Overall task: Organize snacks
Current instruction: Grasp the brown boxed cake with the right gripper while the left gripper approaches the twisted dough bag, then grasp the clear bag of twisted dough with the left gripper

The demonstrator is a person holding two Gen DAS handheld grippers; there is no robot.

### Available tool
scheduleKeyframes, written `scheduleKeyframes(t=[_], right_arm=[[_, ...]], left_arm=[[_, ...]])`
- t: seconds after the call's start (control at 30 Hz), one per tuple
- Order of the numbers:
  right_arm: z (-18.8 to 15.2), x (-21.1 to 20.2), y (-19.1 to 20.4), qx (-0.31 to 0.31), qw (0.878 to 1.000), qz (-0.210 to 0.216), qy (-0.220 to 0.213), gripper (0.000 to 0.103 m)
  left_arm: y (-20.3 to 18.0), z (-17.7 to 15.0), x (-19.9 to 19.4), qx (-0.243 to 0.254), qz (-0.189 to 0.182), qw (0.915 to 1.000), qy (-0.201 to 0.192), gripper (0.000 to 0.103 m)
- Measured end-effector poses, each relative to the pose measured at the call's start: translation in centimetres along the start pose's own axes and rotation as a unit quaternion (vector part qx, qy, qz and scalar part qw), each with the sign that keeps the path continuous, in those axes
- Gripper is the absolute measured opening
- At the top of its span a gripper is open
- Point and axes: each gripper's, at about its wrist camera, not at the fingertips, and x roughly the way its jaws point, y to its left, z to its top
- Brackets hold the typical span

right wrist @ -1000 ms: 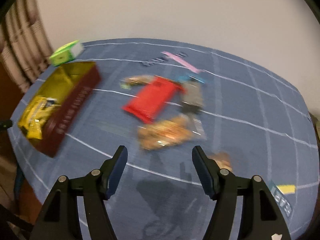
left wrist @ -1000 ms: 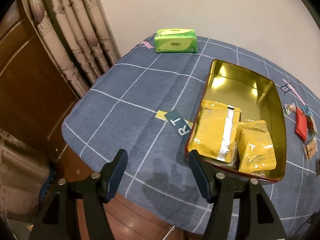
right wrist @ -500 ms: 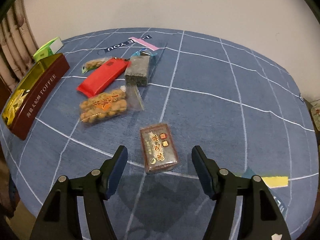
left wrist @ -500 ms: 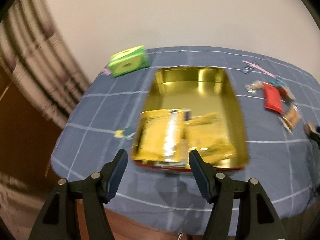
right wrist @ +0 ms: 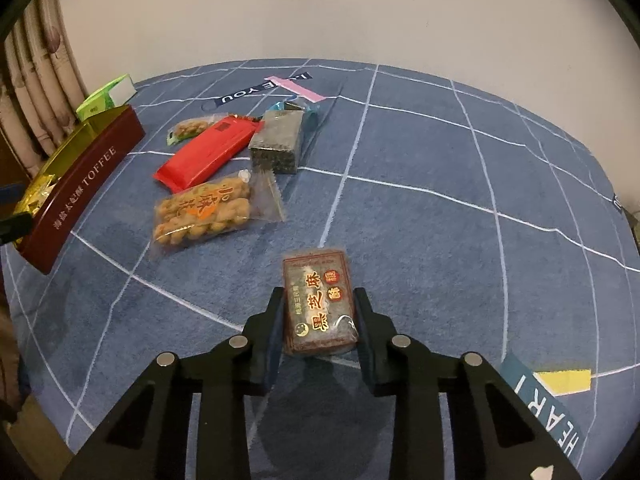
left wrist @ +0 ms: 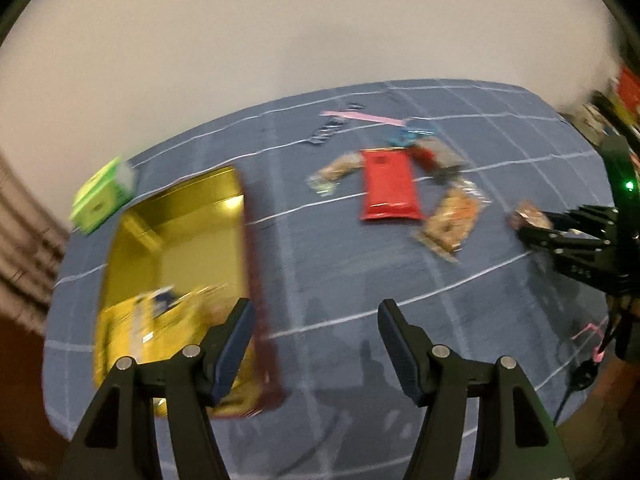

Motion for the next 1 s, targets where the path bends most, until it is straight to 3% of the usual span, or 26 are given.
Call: scheduleKeyframes(t=[0.37,1.0], right_arm=[[0.6,0.3,-3.0,0.016,0.999,-0.025,-0.016,0.029],[1.2,1.1,-7.3,0.064,0.995,-0.062,-0.042,0.029]], left_arm=[[-5.3,3.3,4.5,0.051,-0.062,0.9968,0.003,0.065],[-9.3,6.3,8.3,0.135,-0.117,0.9833,0.036,0.065]])
